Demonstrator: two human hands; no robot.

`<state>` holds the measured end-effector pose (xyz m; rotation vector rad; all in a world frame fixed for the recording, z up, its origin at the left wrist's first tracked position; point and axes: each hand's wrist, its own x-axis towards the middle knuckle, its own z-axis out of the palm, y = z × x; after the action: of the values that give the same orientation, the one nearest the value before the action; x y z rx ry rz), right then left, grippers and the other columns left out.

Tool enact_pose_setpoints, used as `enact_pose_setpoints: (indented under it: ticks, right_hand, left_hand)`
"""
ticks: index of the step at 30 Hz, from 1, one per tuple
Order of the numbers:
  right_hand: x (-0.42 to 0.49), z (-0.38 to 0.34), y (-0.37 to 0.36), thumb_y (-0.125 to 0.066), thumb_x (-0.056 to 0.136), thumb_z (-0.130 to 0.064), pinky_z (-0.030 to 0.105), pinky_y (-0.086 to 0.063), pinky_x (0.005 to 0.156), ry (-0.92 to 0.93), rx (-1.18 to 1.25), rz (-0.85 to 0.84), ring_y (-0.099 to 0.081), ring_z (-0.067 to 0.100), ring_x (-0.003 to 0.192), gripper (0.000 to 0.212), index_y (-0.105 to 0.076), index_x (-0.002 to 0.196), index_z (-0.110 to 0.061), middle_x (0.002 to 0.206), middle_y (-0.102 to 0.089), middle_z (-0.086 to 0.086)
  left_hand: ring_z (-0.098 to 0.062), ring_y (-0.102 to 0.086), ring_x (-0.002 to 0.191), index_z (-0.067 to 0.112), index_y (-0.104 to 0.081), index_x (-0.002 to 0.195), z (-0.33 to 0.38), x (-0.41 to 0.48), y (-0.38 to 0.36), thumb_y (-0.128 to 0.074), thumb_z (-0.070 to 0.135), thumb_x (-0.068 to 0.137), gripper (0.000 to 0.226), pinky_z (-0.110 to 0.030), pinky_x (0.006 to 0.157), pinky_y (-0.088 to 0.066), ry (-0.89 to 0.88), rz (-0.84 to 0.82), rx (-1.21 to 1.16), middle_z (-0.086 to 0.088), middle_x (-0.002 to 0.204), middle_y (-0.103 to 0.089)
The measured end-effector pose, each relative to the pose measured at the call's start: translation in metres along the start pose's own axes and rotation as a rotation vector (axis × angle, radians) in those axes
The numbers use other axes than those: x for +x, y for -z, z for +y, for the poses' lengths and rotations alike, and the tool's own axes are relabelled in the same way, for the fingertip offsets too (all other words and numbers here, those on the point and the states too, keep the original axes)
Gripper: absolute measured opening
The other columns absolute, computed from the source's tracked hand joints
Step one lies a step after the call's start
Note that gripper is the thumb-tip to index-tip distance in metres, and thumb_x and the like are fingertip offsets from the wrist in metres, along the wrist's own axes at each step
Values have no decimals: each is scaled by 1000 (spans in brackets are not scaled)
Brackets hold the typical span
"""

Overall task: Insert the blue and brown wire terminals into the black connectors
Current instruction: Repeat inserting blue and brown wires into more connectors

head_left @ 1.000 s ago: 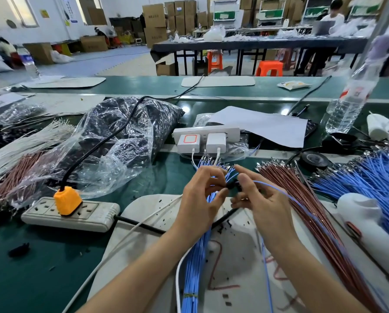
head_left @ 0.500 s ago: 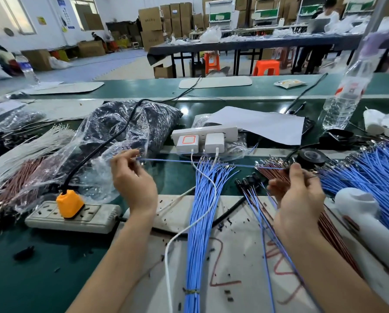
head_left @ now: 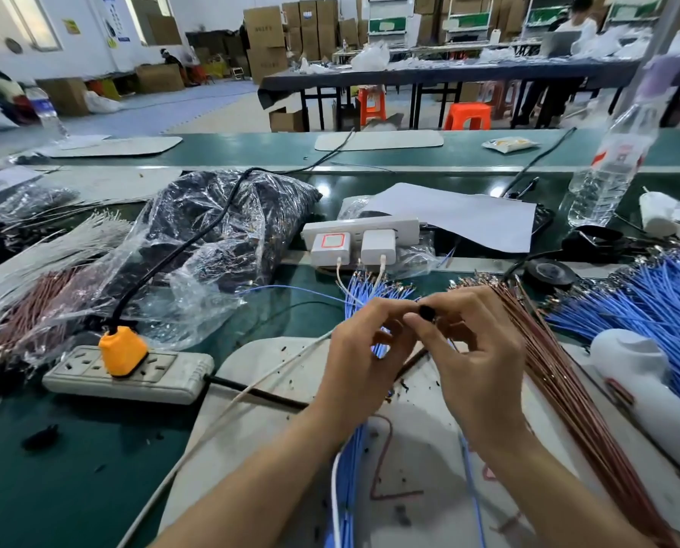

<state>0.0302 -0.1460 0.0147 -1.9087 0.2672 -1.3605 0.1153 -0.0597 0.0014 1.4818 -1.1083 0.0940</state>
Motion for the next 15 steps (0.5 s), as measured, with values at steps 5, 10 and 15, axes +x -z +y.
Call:
enact_pose_setpoints:
  ticks: [5, 10, 15]
  right_hand:
    - [-5, -2, -3, -70, 81, -21, 30, -50, 64, 125, -38, -75, -56, 10, 75, 18, -69, 85, -4, 85, -57, 5]
    - [-5, 1, -4, -70, 80, -16, 25, -50, 62, 132, -48, -73, -56, 8, 70, 14, -68, 86, -3, 86, -57, 5]
    - [-7, 4, -6, -70, 80, -13, 26, -52, 63, 98, -39, -87, -58, 10, 73, 12, -66, 86, -3, 87, -57, 5]
  left_hand:
    - [-16, -58, 80, 1, -63, 88, -2, 1, 1, -59, -2, 84, 7, -22, 68, -48, -9, 14, 5, -5, 90, -58]
    - [-17, -66, 78, 2, -64, 91, -3, -2, 1, -59, 5, 86, 8, -35, 72, -55, 114, 12, -111, -7, 84, -69]
    - [-23, -68, 81, 1, -65, 93, -4, -4, 1, -60, 5, 86, 10, -44, 77, -56, 134, 31, -118, -10, 86, -70]
